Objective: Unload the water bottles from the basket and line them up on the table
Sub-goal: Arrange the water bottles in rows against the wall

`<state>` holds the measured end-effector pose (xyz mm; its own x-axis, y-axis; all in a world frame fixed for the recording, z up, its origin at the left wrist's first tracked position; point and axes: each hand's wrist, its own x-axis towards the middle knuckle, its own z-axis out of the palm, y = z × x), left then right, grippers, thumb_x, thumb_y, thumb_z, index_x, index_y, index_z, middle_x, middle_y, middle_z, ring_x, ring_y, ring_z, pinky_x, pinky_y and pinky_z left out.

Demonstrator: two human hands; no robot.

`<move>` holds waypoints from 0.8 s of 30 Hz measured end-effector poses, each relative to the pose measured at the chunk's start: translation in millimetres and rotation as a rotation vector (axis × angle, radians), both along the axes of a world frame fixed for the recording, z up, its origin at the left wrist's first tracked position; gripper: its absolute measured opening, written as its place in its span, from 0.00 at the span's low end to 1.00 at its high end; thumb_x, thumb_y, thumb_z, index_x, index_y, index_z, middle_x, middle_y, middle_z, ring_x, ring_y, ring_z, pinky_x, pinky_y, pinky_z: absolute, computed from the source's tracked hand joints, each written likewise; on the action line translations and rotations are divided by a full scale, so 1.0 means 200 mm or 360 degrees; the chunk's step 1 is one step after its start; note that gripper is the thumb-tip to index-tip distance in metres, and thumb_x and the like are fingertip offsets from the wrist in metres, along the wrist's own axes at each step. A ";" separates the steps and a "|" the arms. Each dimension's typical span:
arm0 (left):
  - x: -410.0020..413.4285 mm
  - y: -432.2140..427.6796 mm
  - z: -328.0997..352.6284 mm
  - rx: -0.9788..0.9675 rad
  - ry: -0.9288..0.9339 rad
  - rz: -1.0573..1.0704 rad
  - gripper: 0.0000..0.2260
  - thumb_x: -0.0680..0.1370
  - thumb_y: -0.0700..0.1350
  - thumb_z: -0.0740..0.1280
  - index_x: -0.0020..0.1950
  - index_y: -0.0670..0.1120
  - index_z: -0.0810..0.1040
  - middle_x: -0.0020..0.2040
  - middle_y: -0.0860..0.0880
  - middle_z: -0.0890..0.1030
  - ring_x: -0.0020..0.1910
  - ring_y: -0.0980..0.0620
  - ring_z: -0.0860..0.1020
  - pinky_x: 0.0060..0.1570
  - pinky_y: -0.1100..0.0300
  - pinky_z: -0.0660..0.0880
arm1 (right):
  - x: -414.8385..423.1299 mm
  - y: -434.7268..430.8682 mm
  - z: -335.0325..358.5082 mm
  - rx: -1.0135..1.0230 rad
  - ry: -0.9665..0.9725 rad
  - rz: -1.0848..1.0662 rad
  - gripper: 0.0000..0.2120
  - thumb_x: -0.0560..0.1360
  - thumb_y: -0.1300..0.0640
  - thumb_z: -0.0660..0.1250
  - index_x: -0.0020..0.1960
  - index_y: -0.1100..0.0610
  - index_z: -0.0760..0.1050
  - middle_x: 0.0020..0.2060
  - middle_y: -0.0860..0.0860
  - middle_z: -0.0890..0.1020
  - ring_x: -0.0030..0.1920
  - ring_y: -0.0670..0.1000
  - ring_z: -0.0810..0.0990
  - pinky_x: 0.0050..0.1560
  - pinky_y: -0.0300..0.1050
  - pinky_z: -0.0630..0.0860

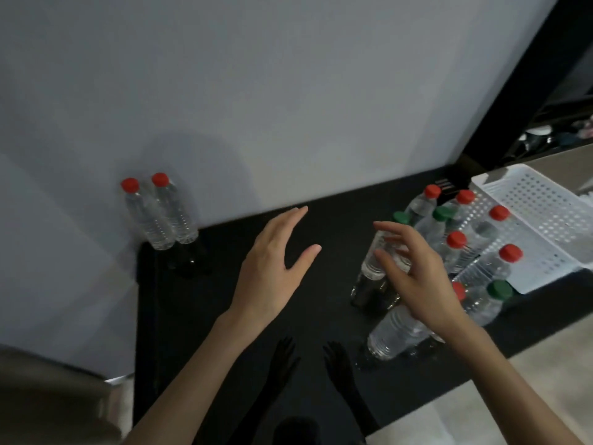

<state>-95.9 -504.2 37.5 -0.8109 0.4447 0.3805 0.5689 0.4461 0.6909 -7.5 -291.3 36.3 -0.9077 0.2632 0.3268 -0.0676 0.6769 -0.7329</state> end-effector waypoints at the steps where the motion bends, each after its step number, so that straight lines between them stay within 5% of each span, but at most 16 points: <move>1: 0.03 0.06 -0.01 -0.0008 -0.0030 -0.0030 0.26 0.77 0.55 0.65 0.75 0.51 0.66 0.72 0.54 0.70 0.72 0.60 0.66 0.67 0.73 0.60 | 0.02 0.06 -0.01 0.0010 0.0000 -0.0005 0.18 0.77 0.56 0.66 0.67 0.51 0.71 0.58 0.47 0.78 0.61 0.47 0.77 0.62 0.51 0.75; 11: 0.30 0.62 -0.17 -0.0252 -0.0199 -0.0027 0.26 0.79 0.58 0.60 0.77 0.56 0.59 0.75 0.57 0.63 0.72 0.62 0.62 0.66 0.64 0.63 | 0.18 0.62 -0.20 0.0045 -0.0216 0.0187 0.16 0.78 0.58 0.66 0.65 0.50 0.72 0.59 0.45 0.77 0.61 0.46 0.76 0.60 0.42 0.76; 16: 0.45 0.74 -0.28 -0.0264 -0.0420 0.0026 0.27 0.79 0.60 0.60 0.76 0.58 0.60 0.74 0.60 0.65 0.69 0.67 0.62 0.66 0.60 0.69 | 0.23 0.69 -0.37 0.0018 -0.0360 0.0358 0.15 0.78 0.55 0.65 0.64 0.50 0.72 0.54 0.43 0.77 0.55 0.44 0.77 0.58 0.47 0.76; 24: 0.61 0.81 -0.51 -0.0295 -0.0711 0.0246 0.32 0.71 0.59 0.72 0.72 0.59 0.66 0.67 0.62 0.72 0.66 0.63 0.71 0.66 0.58 0.71 | 0.25 0.71 -0.50 -0.0217 -0.0387 0.0458 0.21 0.76 0.55 0.69 0.64 0.44 0.64 0.55 0.44 0.78 0.57 0.39 0.77 0.56 0.32 0.72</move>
<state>26.4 -341.5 -63.7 -0.9382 0.3335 -0.0922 0.1534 0.6398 0.7530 43.3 -148.7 -64.2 -0.9972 0.0131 0.0730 -0.0538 0.5512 -0.8327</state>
